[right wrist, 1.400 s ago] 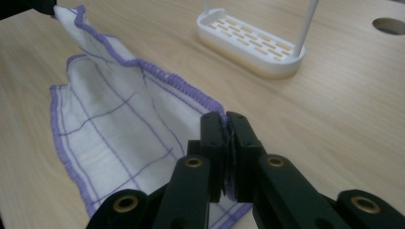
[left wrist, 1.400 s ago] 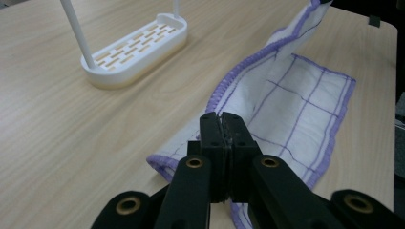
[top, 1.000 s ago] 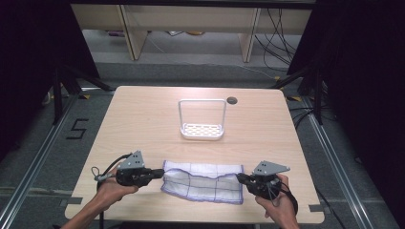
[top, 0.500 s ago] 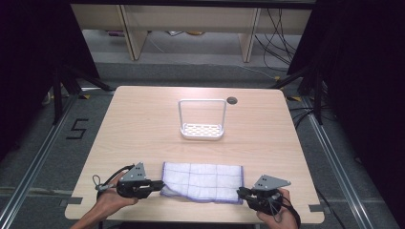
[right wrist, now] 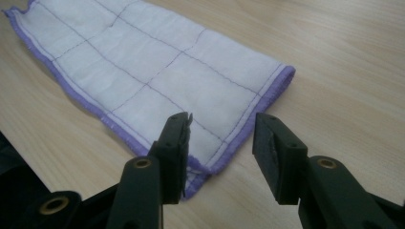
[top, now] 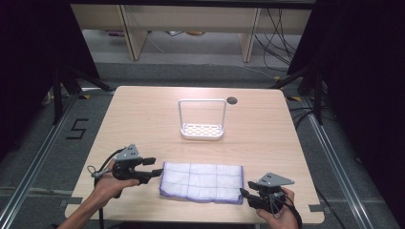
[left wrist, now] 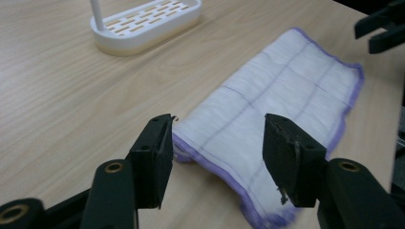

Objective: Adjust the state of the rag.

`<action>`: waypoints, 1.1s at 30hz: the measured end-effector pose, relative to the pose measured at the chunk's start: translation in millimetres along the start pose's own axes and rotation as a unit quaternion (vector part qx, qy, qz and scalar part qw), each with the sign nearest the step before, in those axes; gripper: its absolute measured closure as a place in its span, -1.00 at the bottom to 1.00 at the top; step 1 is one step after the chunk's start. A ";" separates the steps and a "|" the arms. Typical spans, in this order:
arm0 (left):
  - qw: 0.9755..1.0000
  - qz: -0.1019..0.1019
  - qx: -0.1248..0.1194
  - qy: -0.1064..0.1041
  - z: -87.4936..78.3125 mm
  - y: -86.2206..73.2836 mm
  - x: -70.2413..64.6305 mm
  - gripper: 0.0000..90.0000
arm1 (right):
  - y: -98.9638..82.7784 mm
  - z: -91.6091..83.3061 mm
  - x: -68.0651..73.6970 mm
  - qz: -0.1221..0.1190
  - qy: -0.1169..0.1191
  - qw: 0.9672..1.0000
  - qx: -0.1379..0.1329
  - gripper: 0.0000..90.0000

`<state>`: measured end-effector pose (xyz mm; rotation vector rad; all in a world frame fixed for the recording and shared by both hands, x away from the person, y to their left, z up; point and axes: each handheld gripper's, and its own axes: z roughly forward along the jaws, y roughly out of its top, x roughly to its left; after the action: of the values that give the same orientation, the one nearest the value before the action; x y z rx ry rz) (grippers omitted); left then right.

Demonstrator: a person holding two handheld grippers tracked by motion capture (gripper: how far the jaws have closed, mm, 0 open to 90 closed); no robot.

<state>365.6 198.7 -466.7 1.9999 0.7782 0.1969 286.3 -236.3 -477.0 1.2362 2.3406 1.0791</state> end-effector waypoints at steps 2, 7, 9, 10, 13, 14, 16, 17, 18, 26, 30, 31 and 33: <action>1.000 -0.004 0.013 0.010 12.1 6.1 8.7 -0.04 | 3.0 2.8 -0.8 -0.002 -0.013 1.000 0.004 0.21; 0.999 -0.012 0.050 0.007 40.4 12.4 19.2 -0.10 | 10.3 16.7 0.2 0.000 -0.024 0.999 0.026 0.15; 0.998 -0.015 0.058 0.002 49.7 12.9 22.2 -0.12 | 12.0 21.9 2.4 0.003 -0.022 0.999 0.040 0.13; 0.998 -0.017 0.063 -0.001 52.1 13.1 22.8 -0.13 | 12.0 24.3 2.8 -0.006 -0.022 0.999 0.047 0.13; 0.997 -0.011 0.077 0.002 57.9 12.4 24.0 -0.13 | 9.7 25.0 4.9 -0.005 -0.023 0.998 0.060 0.14; 0.996 -0.005 0.085 0.001 60.0 11.3 24.0 -0.13 | 8.1 24.6 4.2 -0.010 -0.024 0.998 0.061 0.13; 0.996 0.002 0.093 0.004 61.6 9.8 23.2 -0.14 | 3.0 22.3 6.2 -0.008 -0.027 0.997 0.071 0.14; 0.994 0.016 0.107 0.001 61.1 9.6 24.7 -0.14 | 1.9 21.5 6.4 -0.013 -0.029 0.997 0.074 0.15; 0.995 0.008 0.103 0.001 63.1 7.8 23.0 -0.14 | 0.6 20.5 7.7 -0.010 -0.032 0.997 0.076 0.15; 0.992 0.025 0.121 -0.019 65.2 0.6 20.0 0.28 | -5.1 17.6 12.2 -0.010 -0.029 0.996 0.083 0.19; 0.993 0.029 0.110 -0.016 60.4 -0.3 20.1 0.58 | -5.8 18.4 14.1 -0.015 -0.030 0.996 0.081 0.19; 0.993 0.032 0.110 -0.016 59.8 -0.6 19.9 0.65 | -5.9 18.6 15.1 -0.015 -0.029 0.996 0.081 0.19; 0.993 0.038 0.115 -0.017 58.7 -1.8 18.5 0.74 | -6.2 19.0 16.9 -0.013 -0.026 0.996 0.085 0.21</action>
<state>404.7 167.9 -502.9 2.2465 0.7300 0.1205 283.1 -215.8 -492.8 1.2716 2.4434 0.8445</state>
